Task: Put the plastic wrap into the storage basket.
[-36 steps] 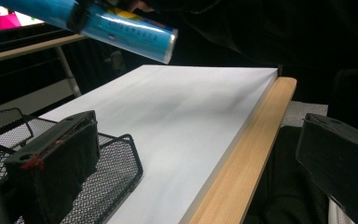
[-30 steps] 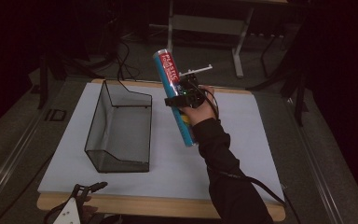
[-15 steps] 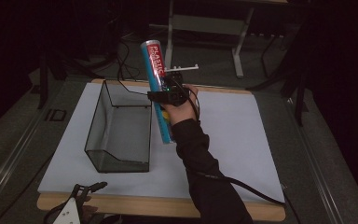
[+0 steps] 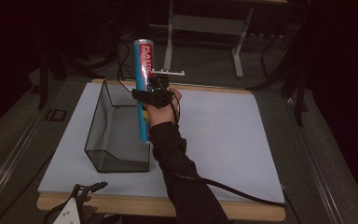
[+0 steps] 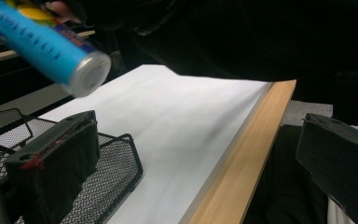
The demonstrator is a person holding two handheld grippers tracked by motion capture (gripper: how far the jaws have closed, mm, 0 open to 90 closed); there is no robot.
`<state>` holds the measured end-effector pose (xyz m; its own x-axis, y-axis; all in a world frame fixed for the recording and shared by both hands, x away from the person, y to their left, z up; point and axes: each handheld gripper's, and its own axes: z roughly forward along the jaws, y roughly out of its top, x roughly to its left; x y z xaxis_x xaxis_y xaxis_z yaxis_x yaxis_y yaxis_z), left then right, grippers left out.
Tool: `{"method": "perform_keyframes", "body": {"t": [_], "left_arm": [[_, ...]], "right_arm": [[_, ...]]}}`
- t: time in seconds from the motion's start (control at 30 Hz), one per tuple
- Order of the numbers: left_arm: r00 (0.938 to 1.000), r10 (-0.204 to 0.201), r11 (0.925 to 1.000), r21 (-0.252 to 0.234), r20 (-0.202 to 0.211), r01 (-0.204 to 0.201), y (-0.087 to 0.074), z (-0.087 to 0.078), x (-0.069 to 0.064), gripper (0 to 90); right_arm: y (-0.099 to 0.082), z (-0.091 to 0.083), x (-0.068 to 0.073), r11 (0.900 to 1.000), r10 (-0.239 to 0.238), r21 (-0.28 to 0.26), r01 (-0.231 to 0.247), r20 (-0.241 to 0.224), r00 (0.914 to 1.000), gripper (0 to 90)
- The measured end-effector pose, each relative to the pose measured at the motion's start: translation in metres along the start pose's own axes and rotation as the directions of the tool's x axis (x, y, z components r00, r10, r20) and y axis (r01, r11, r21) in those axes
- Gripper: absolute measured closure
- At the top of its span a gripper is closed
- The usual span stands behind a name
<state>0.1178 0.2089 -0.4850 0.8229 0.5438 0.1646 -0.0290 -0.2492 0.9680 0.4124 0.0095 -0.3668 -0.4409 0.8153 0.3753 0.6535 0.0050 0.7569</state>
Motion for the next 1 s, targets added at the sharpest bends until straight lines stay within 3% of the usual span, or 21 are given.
{"method": "perform_keyframes", "body": {"t": [0.03, 0.17, 0.4, 0.63, 0.97, 1.0], "left_arm": [[1.0, 0.0, 1.0, 0.001, 0.0, 0.0, 0.0, 0.0, 0.0, 0.1], [1.0, 0.001, 1.0, -0.001, 0.001, -0.001, 0.0, 0.0, 0.0, 0.1], [1.0, 0.0, 1.0, -0.002, 0.006, 0.0, 0.0, 0.0, 0.0, 0.1], [1.0, 0.0, 1.0, -0.004, 0.008, 0.0, 0.0, 0.0, 0.0, 0.1], [0.9999, 0.001, 1.0, -0.004, 0.016, -0.001, 0.0, 0.0, -0.001, 0.1], [0.9999, 0.002, 1.0, -0.003, 0.017, -0.001, 0.0, 0.0, -0.001, 0.1]], "right_arm": [[-0.002, 0.003, 0.002, 1.0, -0.001, -0.007, 0.001, 0.014, 0.9999, 31.5], [-0.007, 0.012, 0.005, 0.9995, 0.031, -0.002, -0.031, 0.0, 0.9995, 31.5], [-0.031, 0.037, -0.003, 0.9947, 0.102, 0.006, -0.102, 0.021, 0.9946, 31.5], [-0.052, 0.057, -0.004, 0.9941, 0.097, 0.045, -0.099, 0.05, 0.994, 31.5], [-0.078, 0.08, -0.007, 0.9857, 0.098, 0.129, -0.109, 0.089, 0.9912, 31.4], [-0.08, 0.082, -0.007, 0.9841, 0.089, 0.144, -0.104, 0.109, 0.9901, 31.5]]}}
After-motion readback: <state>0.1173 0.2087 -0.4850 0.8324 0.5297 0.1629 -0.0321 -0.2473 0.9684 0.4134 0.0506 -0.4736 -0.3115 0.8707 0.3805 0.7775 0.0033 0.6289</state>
